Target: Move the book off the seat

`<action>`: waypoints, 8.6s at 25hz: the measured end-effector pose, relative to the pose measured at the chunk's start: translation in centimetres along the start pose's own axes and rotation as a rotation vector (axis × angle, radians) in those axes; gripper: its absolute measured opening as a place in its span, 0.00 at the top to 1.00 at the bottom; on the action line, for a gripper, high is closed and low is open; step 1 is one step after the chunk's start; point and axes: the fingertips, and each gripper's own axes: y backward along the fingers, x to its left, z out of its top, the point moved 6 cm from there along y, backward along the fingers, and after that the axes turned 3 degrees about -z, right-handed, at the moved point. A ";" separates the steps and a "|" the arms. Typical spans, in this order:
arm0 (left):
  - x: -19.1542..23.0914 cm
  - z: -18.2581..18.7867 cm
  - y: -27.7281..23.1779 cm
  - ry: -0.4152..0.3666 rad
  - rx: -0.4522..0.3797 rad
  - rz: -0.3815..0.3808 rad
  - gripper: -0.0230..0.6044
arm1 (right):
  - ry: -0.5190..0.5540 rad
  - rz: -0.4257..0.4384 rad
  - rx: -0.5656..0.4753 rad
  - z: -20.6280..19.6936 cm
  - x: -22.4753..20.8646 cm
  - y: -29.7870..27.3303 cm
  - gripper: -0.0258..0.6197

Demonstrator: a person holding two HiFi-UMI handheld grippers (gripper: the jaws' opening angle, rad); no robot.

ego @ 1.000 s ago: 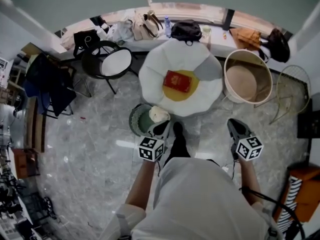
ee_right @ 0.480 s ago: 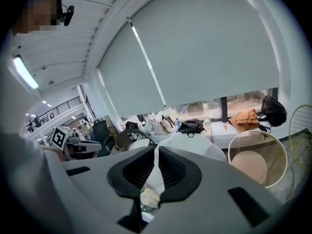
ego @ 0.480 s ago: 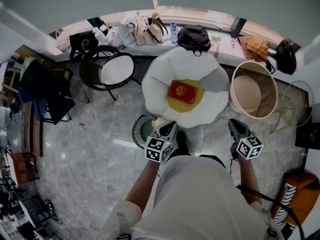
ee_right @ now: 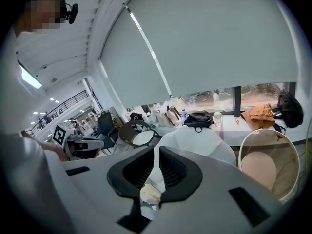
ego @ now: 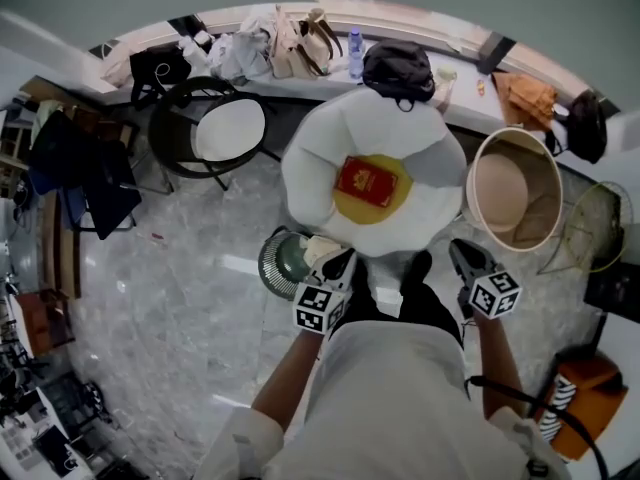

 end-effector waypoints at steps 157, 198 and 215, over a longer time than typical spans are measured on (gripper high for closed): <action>-10.0 -16.9 -53.7 0.027 0.364 -0.190 0.66 | -0.234 -0.236 0.144 -20.8 -42.3 -7.9 0.53; -17.2 -21.9 -68.8 -0.237 0.690 -0.399 0.62 | -0.619 -0.543 0.094 -30.0 -52.3 -3.0 0.53; -22.3 -6.2 -54.6 -0.446 0.615 -0.518 0.88 | -0.357 -0.400 -0.046 -14.5 -44.0 8.2 0.81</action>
